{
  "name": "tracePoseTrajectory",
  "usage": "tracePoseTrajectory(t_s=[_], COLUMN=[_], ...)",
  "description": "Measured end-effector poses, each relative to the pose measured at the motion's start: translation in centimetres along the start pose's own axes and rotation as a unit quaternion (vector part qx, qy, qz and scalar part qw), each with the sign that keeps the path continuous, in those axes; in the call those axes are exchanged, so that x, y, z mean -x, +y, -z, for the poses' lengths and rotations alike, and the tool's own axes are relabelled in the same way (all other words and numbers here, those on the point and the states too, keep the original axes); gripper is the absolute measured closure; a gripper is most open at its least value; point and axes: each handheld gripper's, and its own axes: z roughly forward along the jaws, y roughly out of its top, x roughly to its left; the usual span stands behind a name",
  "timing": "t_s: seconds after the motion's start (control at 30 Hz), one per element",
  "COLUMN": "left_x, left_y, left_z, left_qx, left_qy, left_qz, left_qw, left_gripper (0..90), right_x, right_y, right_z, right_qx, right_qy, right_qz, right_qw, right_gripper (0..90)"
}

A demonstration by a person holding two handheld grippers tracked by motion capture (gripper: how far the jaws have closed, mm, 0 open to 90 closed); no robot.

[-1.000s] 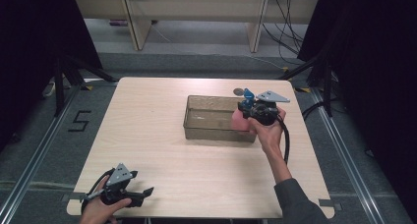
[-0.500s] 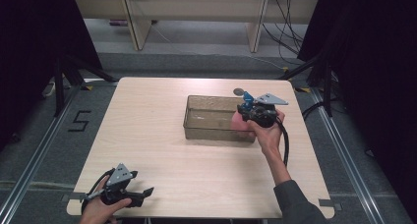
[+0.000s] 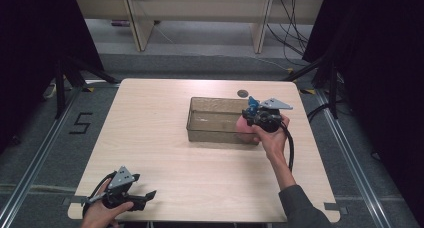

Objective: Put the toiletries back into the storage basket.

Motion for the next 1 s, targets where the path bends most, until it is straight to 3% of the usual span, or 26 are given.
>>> tracePoseTrajectory(t_s=[0.03,0.3,0.33,0.43,0.5,0.53,0.67,0.7,0.73,0.8,0.9,0.97,1.0], left_x=[0.0,0.0,0.0,0.08,0.17,0.22,0.27,0.29,0.28,0.35,0.32,0.34,0.29], left_y=[0.0,-0.02,-0.04,-0.03,-0.04,-0.05,-0.11,-0.12,-0.12,-0.14,-0.16,-0.17,-0.18], left_z=[0.0,0.02,0.03,0.06,0.02,0.03,0.01,0.0,0.0,-0.09,-0.13,-0.12,-0.08], left_qx=[0.0,0.001,0.002,0.002,0.008,0.007,0.009,0.01,0.009,0.016,0.018,0.019,0.018], left_qy=[0.0,0.002,0.002,0.002,0.002,0.003,0.0,0.0,0.0,0.0,-0.001,-0.001,0.0], left_qz=[0.001,-0.004,-0.006,-0.007,0.0,0.004,0.004,0.005,0.005,0.011,0.01,0.01,0.006], left_qw=[1.0,1.0,1.0,1.0,1.0,1.0,0.9999,0.9999,0.9999,0.9998,0.9998,0.9998,0.9998], left_gripper=[15.2,15.2,15.2,15.2,15.2,15.2,15.2,15.2,15.2,15.2,15.2,15.2,15.2], right_x=[-0.23,-0.2,-0.58,-0.53,-0.17,-0.51,-0.33,-0.44,-0.3,-0.46,-0.04,-0.31,-0.05], right_y=[-0.14,-0.21,-0.34,-0.41,-0.4,-0.49,-0.58,-0.59,-0.53,-0.5,-0.44,-0.49,-0.51], right_z=[-0.04,-0.02,-0.02,-0.09,-0.07,0.04,-0.01,0.01,0.01,0.26,0.44,0.49,0.43], right_qx=[0.0,0.005,0.002,0.006,0.013,0.008,0.014,0.018,0.019,0.016,0.015,0.017,0.019], right_qy=[-0.006,-0.008,-0.006,-0.006,-0.012,-0.014,-0.008,-0.005,-0.003,-0.006,-0.008,0.0,-0.002], right_qz=[-0.014,0.007,-0.017,-0.004,0.027,0.001,-0.008,-0.026,-0.022,-0.039,-0.031,-0.062,-0.046], right_qw=[0.9999,0.9999,0.9998,1.0,0.9995,0.9999,0.9998,0.9995,0.9996,0.9991,0.9994,0.9979,0.9987], right_gripper=[53.5,53.3,53.3,53.1,52.9,52.8,48.5,45.2,44.4,40.7,34.7,32.9,31.8])
